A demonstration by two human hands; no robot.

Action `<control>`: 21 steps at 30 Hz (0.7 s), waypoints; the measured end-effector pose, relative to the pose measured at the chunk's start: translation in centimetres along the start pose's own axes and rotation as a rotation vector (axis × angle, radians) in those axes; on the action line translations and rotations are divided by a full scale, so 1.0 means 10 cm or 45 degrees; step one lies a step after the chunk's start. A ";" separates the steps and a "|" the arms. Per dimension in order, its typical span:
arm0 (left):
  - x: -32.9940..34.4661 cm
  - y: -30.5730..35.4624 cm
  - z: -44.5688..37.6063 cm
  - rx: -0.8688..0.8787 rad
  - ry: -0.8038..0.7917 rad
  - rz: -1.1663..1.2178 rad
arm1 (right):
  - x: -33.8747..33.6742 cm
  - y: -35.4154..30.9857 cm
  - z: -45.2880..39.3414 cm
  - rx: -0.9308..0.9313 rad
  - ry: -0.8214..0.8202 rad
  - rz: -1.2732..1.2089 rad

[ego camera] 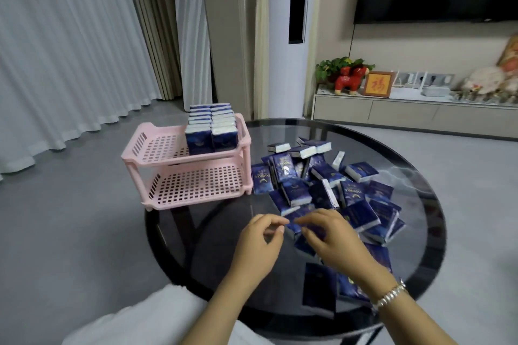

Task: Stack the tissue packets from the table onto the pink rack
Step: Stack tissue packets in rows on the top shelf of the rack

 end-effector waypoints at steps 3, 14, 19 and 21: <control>0.19 -0.02 0.17 -0.067 -0.146 -0.030 | -0.01 0.10 0.23 -0.011 -0.019 -0.003; 0.49 -0.14 0.48 -0.289 -0.447 -0.309 | 0.01 0.35 0.79 0.015 0.150 0.234; 0.51 -0.12 0.48 -0.280 -0.517 -0.380 | 0.02 0.42 1.01 0.183 0.233 0.186; 0.50 -0.12 0.47 -0.301 -0.526 -0.353 | 0.03 0.44 1.06 0.248 0.266 0.132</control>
Point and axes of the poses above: each hand's wrist, its own z-axis away from the middle knuckle, its own x-axis out of the palm, y = z × x, the point moved 3 cm from there along -z, towards the middle knuckle, and after that the axes turned 3 degrees about -z, right-handed, at the moved point
